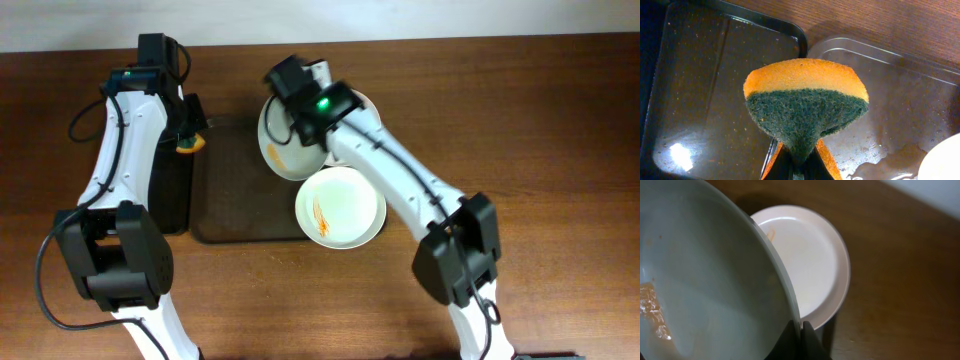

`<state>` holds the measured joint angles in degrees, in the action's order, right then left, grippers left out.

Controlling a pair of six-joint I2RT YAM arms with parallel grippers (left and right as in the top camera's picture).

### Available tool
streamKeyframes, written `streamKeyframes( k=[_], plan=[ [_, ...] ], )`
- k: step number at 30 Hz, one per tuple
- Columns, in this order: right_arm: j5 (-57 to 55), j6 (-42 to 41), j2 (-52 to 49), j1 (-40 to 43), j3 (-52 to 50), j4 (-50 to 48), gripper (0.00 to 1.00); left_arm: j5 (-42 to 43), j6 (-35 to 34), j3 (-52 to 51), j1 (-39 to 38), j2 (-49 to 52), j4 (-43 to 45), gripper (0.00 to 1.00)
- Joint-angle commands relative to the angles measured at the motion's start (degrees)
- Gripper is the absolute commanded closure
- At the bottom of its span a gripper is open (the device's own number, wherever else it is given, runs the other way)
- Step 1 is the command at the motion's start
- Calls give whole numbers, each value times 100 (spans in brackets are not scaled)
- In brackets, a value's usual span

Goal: Clean dirty plates on tray and stack at the side
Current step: 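Carry the cleaned plate with right gripper to the table's right side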

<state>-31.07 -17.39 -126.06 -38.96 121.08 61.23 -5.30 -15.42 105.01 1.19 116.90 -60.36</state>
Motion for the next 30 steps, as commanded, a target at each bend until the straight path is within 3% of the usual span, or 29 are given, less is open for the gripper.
streamKeyframes(
  k=[1,7,18,20,25,26,30],
  plan=[
    [-2061,-374,328,-645,81,103,96,76,92,72,-7,107,-81,100],
    [-3718,-1373,328,-1220,81,566,96,127,92,72,-2,118,-98,99],
    [-4050,-1749,387,-1305,83,590,96,129,92,72,11,118,-74,100],
    [-3565,-1766,472,-1200,83,586,96,129,92,72,9,118,-76,99],
    [-1027,-1469,1038,-251,83,590,96,214,90,72,-4,118,-63,100],
    [232,-1095,1248,404,83,616,96,216,90,72,-7,118,-55,99],
    [2037,-623,1325,1777,74,1010,96,214,90,72,-7,118,-57,100]
  ],
)
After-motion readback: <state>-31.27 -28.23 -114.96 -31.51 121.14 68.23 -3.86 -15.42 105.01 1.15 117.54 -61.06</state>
